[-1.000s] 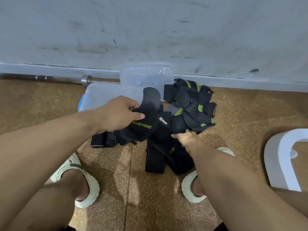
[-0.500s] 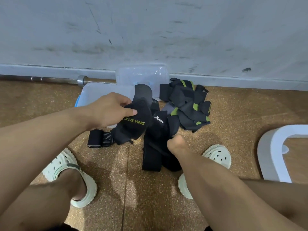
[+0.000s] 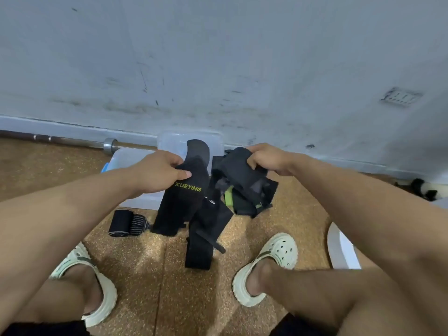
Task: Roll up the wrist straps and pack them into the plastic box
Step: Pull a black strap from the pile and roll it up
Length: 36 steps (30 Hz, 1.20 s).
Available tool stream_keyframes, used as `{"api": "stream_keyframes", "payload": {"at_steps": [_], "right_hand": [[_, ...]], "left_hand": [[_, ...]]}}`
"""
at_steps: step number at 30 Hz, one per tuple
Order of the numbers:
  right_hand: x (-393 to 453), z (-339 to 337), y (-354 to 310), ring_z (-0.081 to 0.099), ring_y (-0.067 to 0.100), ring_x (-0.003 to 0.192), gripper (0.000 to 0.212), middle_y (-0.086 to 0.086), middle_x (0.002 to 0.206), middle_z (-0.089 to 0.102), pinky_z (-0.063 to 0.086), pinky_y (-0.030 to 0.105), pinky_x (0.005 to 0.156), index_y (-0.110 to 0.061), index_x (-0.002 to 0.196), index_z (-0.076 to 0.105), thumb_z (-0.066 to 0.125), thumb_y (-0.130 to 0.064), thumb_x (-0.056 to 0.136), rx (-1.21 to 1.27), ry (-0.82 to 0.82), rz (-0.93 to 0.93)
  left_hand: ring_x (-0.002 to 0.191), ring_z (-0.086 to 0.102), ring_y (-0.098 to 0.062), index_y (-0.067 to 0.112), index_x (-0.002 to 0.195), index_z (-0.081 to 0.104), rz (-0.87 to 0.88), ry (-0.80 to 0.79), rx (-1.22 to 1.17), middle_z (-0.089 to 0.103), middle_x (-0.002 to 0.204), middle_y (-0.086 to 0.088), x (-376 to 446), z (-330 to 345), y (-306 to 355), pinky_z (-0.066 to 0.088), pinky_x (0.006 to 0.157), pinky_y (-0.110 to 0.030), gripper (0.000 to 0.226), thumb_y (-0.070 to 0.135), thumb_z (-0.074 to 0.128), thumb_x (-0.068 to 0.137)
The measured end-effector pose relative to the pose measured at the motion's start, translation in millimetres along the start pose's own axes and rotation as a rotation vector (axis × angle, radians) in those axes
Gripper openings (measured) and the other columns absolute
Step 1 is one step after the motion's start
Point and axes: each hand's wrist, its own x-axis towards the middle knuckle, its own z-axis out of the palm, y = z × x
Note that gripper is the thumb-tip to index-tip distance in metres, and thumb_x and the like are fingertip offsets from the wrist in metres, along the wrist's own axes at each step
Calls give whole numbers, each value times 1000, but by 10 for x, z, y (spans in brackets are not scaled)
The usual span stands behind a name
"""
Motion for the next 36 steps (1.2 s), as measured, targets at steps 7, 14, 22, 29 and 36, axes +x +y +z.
{"api": "stream_keyframes", "payload": {"at_steps": [7,14,22,29,36], "right_hand": [[-406,-181,-403,70,18,101,52,-5,110,77,58,36,89,-30,113,74,52,7,83,-421,54,-452],[-480,55,-317,72,13,93,36,-10,105,77,57,28,71,-24,80,82,66,7,72,-636,549,-876],[-499,76,-256,66,9,89,31,-3,106,71,55,26,78,-15,96,79,63,10,86,-282,684,-887],[-564,280,-346,59,10,73,30,-15,79,64,46,18,68,-30,88,75,71,0,86,-28,641,-677],[-662,398,-474,67,-1,71,19,-15,88,78,53,19,71,-31,102,82,77,-19,89,-86,574,-702]], "left_hand": [[103,67,-31,4,96,72,41,130,-72,73,102,-14,-123,-87,96,53,95,-43,24,26,65,99],[136,44,-11,29,126,68,101,101,-118,50,147,21,-214,-246,194,31,115,-36,31,33,69,95],[121,64,-10,20,125,70,91,-44,-399,74,121,9,-203,-258,211,40,110,-32,26,22,57,103],[102,72,-21,16,121,65,-115,220,-561,76,109,-2,-113,-132,257,59,86,-39,22,23,49,108],[97,72,-26,9,123,61,-223,236,-623,74,113,-12,-66,-96,292,62,78,-41,23,21,52,107]]}}
